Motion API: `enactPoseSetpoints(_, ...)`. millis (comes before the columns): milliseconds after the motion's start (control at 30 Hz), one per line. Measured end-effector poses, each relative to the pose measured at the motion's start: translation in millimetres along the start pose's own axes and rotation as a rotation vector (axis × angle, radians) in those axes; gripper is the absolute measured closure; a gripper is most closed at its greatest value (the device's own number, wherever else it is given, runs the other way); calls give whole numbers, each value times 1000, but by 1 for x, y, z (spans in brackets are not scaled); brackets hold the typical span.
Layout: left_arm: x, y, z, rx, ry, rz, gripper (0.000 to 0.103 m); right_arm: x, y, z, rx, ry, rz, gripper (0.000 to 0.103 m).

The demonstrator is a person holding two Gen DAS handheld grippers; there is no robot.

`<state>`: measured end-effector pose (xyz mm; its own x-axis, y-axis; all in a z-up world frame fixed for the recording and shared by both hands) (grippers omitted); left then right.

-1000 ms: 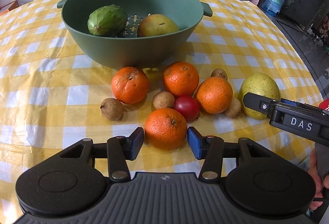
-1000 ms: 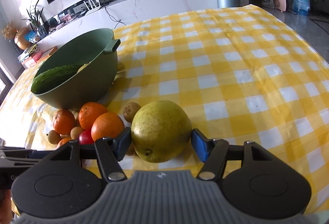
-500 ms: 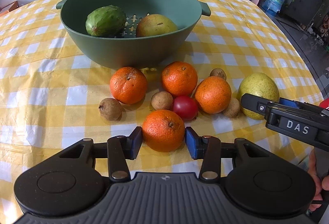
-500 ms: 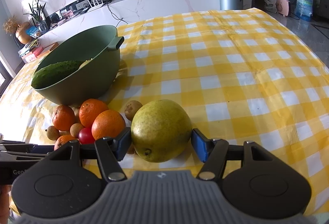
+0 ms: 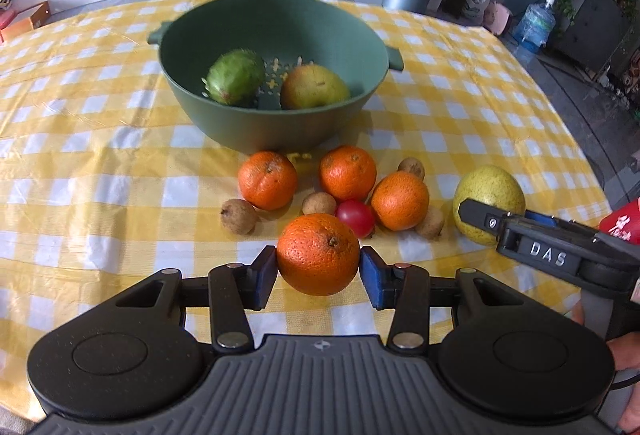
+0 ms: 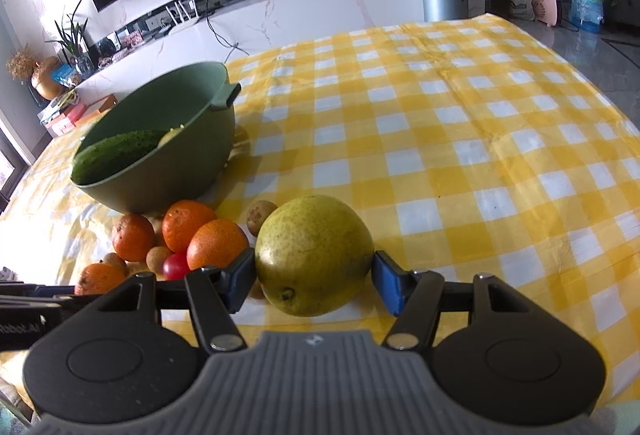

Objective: Organize fruits
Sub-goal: 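Grasp an orange with the left tool while the right tool grasps a yellow pear, then carry the orange in the left tool while the right tool carries the pear to the colander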

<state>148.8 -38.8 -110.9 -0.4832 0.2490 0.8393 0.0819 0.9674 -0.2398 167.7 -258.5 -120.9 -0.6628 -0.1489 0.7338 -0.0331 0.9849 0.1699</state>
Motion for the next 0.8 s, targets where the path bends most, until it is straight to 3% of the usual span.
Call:
enactPoseSetpoints(400, 45, 13, -23, 61, -101, 14, 53, 29, 21, -12, 38, -37, -52, 43)
enactPoseSetpoints(800, 65, 25, -65, 74, -181, 8, 53, 46, 56, -55, 101, -97, -143, 43)
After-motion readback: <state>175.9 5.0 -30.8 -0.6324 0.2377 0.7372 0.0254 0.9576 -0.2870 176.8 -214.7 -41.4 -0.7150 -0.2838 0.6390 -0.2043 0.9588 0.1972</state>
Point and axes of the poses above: each gripper's, at about its wrist camera, not at the fingertips, and x roughly against the way its jaws point, y to its left, z to its underside, the point moved 6 cm from there along -x, roughly the way its jaws point, and after that the axes turned 6 degrees about x, right-handed, at the moved point
